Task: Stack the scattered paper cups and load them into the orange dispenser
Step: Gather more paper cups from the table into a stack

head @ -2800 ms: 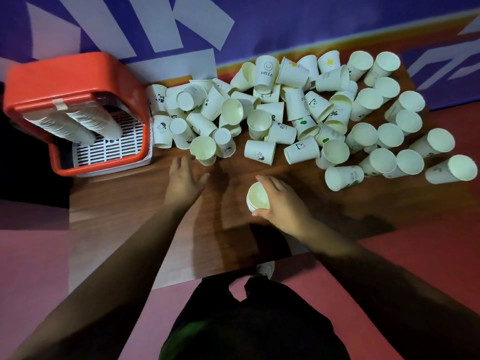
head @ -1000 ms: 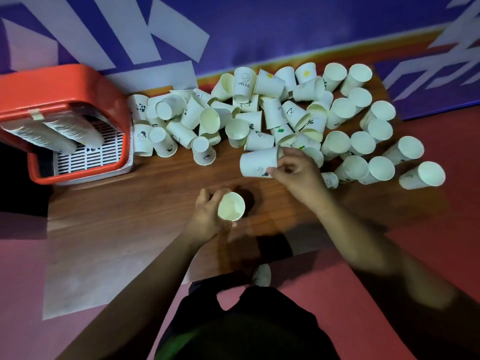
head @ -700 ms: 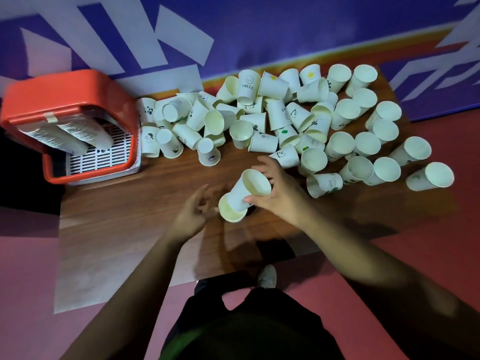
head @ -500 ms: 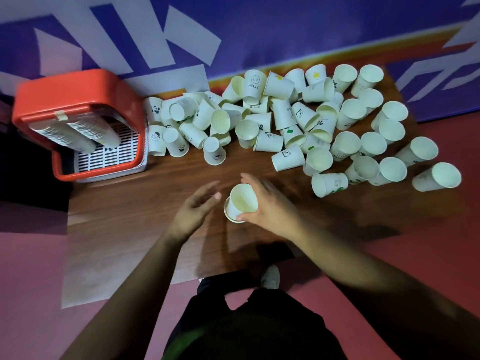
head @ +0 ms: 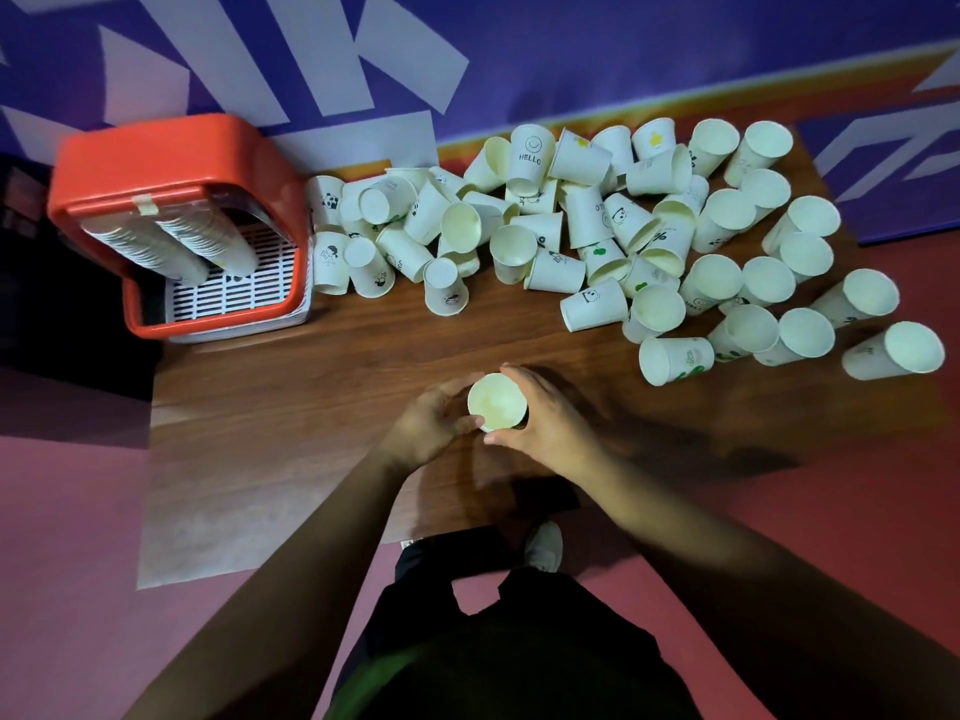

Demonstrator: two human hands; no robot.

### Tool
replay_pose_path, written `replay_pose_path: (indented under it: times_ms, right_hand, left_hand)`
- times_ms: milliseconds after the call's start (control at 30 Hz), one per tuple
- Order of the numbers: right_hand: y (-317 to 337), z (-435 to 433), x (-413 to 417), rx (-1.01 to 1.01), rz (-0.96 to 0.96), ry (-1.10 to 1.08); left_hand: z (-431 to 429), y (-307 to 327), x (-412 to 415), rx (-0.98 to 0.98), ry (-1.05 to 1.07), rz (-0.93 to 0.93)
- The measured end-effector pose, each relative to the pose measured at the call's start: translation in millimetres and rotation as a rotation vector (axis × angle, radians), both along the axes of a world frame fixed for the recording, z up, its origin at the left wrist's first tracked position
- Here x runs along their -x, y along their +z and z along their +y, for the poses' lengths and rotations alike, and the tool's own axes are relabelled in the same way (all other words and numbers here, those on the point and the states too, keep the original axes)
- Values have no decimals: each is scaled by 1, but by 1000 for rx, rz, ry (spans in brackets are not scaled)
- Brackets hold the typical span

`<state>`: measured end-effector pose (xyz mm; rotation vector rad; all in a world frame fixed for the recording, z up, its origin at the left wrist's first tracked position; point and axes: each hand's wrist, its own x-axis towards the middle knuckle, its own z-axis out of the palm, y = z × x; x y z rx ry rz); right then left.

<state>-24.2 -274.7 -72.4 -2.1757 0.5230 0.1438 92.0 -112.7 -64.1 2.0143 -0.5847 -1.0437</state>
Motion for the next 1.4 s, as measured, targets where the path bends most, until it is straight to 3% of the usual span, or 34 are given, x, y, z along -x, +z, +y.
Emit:
replay_pose_path:
  times_ms: [333,600,800,1067,1233,1400]
  right_hand:
    - [10,-123,67,292,54,-337]
    - [-20,-168,74,500,248,-168]
    - [-34,-175,66,636,253,-126]
    - [-50,-188,75,671,159,11]
    - [-48,-184,78,654,195,23]
    - [-29,-165,73,240,14,-245]
  left_hand:
    - [-68,24,-12,-22,-8,-366]
    - [-174,10,-16,-101,-226,-484]
    - [-233,-21,-15,-158,-300,-541]
    - [-263,-51,-19,-379,-377,-620]
    - [-253,-52,-17,-342,-360,-549]
    - [-208,-11,-24,-146,-152,-381]
